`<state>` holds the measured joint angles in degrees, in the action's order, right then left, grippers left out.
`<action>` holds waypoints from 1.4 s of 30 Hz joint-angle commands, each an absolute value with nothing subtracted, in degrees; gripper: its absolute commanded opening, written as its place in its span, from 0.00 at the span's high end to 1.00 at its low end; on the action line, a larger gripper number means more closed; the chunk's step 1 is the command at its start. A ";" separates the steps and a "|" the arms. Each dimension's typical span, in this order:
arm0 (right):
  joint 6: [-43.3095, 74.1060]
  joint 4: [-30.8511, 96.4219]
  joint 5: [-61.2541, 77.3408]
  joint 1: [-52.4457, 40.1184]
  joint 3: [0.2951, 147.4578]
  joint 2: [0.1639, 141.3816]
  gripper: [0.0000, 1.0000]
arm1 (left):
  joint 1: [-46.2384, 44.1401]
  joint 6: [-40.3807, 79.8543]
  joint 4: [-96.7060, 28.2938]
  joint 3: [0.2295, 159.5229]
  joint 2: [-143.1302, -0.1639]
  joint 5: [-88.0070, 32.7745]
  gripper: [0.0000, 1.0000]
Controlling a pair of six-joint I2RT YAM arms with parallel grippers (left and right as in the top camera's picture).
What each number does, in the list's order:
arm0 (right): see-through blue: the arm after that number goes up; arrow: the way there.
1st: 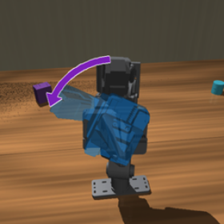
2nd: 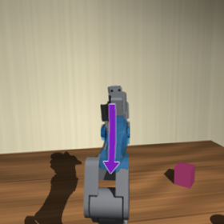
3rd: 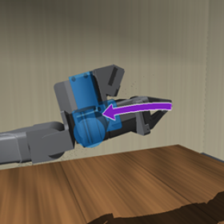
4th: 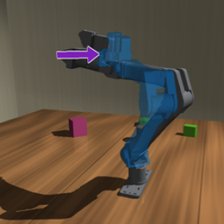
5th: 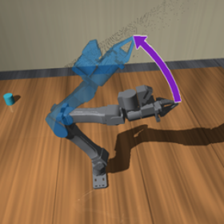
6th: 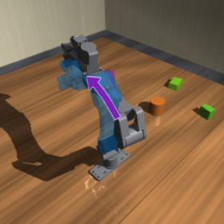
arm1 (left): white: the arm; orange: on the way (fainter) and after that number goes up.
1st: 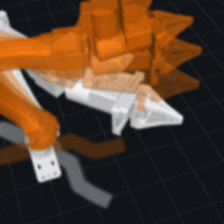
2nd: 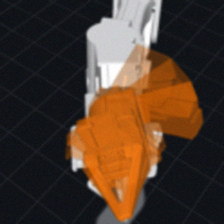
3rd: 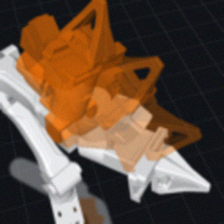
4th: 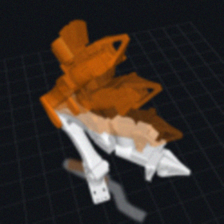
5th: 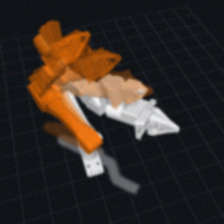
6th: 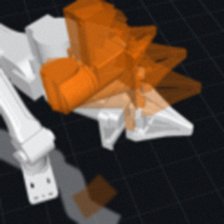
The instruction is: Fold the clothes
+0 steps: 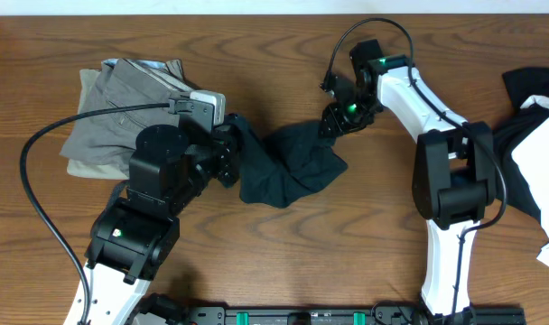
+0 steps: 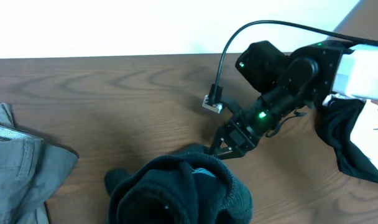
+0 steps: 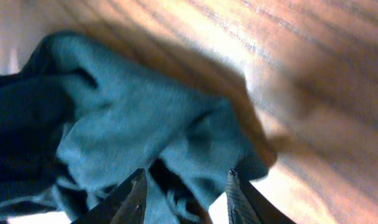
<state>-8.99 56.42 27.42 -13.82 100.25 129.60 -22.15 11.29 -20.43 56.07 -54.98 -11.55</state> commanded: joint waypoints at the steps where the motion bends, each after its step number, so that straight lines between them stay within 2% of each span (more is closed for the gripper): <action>1: -8.16 53.98 26.70 -14.81 97.56 131.50 0.60 | -21.93 10.11 -19.68 57.47 -54.92 -10.85 0.94; 3: -6.63 51.83 25.43 -14.81 95.74 131.50 0.63 | -21.93 10.11 -19.62 57.47 -54.89 -10.85 0.94; 5: -6.61 50.96 25.52 -14.81 94.87 131.50 0.70 | -21.93 10.13 -19.64 57.47 -54.83 -10.85 0.94; 8: -6.61 50.83 25.76 -14.39 95.57 131.04 0.94 | -21.93 10.11 -19.59 57.47 -54.81 -10.85 0.94; 9: -6.63 51.00 25.98 -14.17 95.98 130.82 0.99 | -21.93 10.11 -19.46 57.47 -54.81 -10.85 0.94; 16: -6.24 51.55 26.00 -9.69 99.00 119.07 0.99 | -21.91 9.91 -19.22 57.47 -54.63 -10.85 0.94; 23: -2.72 50.30 19.73 -3.31 99.00 103.96 0.99 | -21.93 9.47 -18.96 57.47 -54.11 -10.83 0.94; 27: -2.17 51.31 20.14 -2.33 98.98 101.49 0.99 | -21.93 9.47 -19.00 57.47 -54.11 -10.85 0.94; 28: -2.17 51.70 20.14 -2.68 98.63 101.75 0.98 | -21.93 9.47 -19.00 57.47 -54.11 -10.85 0.94; 35: -2.15 49.52 21.45 -7.22 93.67 108.86 0.61 | -21.93 9.50 -19.03 57.47 -54.11 -10.85 0.94; 38: -2.15 48.29 21.98 -9.13 92.36 113.56 0.52 | -21.93 9.50 -19.03 57.47 -54.11 -10.85 0.94; 42: -2.50 46.63 26.52 -11.11 92.33 119.87 0.48 | -21.93 9.50 -19.00 57.47 -54.11 -10.85 0.93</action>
